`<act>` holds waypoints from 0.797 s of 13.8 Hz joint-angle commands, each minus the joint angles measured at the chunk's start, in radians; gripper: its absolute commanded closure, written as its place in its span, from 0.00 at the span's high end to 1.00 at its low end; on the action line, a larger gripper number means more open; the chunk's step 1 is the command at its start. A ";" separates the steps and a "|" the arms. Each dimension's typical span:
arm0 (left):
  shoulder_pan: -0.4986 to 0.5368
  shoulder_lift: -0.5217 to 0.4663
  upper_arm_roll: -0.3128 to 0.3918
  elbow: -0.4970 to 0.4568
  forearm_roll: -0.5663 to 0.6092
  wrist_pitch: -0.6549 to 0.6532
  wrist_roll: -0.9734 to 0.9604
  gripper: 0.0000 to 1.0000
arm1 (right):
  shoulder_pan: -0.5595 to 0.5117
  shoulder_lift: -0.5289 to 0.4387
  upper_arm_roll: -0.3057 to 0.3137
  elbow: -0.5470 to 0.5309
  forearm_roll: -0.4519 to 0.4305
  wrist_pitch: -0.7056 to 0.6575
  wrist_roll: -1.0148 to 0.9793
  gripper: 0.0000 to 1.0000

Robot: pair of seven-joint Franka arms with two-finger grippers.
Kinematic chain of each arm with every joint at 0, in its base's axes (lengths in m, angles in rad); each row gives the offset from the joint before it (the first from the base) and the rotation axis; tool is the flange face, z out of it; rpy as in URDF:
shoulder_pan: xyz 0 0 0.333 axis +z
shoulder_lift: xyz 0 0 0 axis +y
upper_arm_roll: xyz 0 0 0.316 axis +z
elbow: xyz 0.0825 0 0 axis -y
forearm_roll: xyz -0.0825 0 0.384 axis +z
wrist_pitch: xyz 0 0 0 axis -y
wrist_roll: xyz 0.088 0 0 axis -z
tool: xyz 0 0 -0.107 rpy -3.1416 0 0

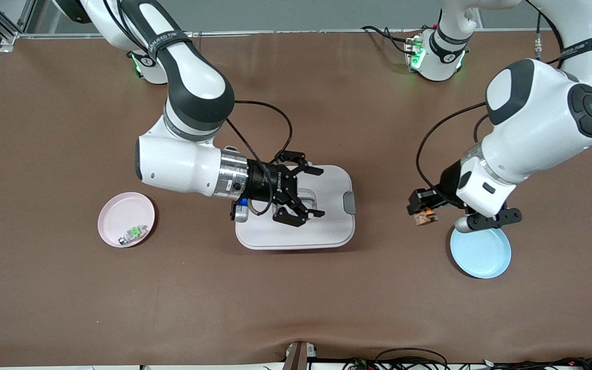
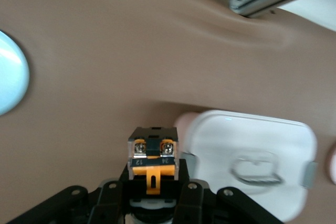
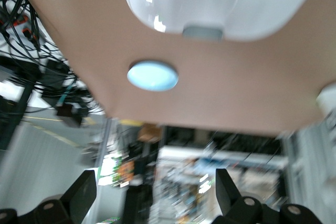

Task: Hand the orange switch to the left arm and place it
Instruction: 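Open the right gripper while the left gripper carries the switch away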

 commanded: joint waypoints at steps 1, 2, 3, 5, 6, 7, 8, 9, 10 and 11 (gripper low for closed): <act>0.039 0.033 -0.005 0.010 0.107 -0.009 0.183 0.00 | -0.009 -0.030 0.014 0.023 -0.230 -0.131 -0.309 1.00; 0.065 0.049 -0.005 0.010 0.114 -0.009 0.287 0.00 | -0.010 -0.057 0.009 0.021 -0.303 -0.178 -0.400 1.00; 0.091 0.066 -0.005 0.010 0.115 -0.008 0.367 0.00 | -0.009 -0.083 0.008 0.018 -0.396 -0.217 -0.463 1.00; 0.127 0.096 -0.005 0.012 0.134 0.001 0.490 0.00 | -0.010 -0.120 0.011 0.020 -0.615 -0.322 -0.598 1.00; 0.139 0.107 -0.005 0.010 0.158 0.004 0.544 0.00 | -0.015 -0.126 0.008 0.023 -0.668 -0.381 -0.691 1.00; 0.147 0.119 -0.005 0.010 0.202 0.012 0.618 0.00 | -0.032 -0.136 0.005 0.024 -0.694 -0.413 -0.797 1.00; 0.148 0.122 -0.005 0.010 0.233 0.023 0.671 0.00 | -0.065 -0.161 -0.001 0.023 -0.731 -0.433 -0.924 1.00; 0.160 0.130 -0.005 0.009 0.238 0.029 0.695 0.00 | -0.097 -0.171 -0.002 0.023 -0.780 -0.452 -1.063 1.00; 0.179 0.139 -0.005 0.004 0.239 0.030 0.734 0.00 | -0.111 -0.182 -0.003 0.023 -0.835 -0.481 -1.180 1.00; 0.183 0.153 -0.006 0.004 0.238 0.031 0.805 0.00 | -0.122 -0.186 -0.003 0.024 -0.883 -0.508 -1.254 1.00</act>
